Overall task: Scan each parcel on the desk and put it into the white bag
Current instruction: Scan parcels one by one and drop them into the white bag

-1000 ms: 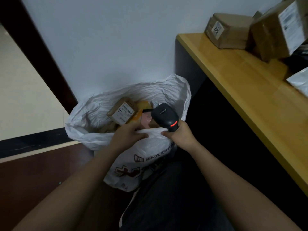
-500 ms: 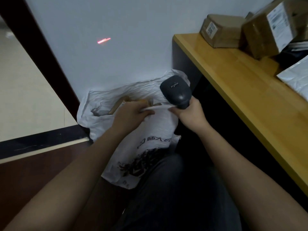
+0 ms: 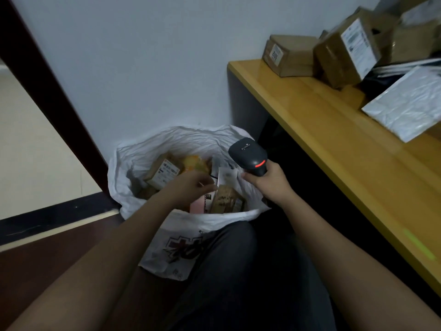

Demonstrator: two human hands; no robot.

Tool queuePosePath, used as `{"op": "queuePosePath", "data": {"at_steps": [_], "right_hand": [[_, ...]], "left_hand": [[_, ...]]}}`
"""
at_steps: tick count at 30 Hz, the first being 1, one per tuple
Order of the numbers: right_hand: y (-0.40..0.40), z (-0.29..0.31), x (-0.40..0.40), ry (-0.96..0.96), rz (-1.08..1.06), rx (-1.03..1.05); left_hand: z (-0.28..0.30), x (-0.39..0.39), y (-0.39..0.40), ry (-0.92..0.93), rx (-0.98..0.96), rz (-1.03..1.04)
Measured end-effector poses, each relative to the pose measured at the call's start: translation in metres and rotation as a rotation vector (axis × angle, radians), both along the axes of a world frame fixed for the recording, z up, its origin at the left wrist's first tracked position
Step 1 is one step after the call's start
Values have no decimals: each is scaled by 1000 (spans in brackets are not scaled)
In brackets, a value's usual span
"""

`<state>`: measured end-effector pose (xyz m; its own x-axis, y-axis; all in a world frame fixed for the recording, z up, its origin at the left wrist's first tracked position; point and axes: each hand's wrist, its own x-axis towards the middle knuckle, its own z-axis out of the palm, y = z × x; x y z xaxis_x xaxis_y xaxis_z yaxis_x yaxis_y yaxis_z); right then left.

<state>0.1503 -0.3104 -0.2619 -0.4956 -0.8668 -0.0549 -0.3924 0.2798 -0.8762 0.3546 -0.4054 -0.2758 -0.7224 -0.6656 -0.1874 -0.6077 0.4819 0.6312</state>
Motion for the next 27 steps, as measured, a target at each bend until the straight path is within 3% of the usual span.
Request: {"op": "queuePosePath", "data": {"at_steps": [7,12,19,27], "right_hand": [[12,87,-8,232,-31,-142],[45,160,-20,285,-212,-212],[123,234,-73,302,-466,-199],[209,267,-153,359,-771,-172]], "left_hand": [[76,-38,-7,215,-222,104],[140,-85,9,344,-256,126],[204,-172,59,416,-231,-39],[225,-283,115,382,-232,-259]]}}
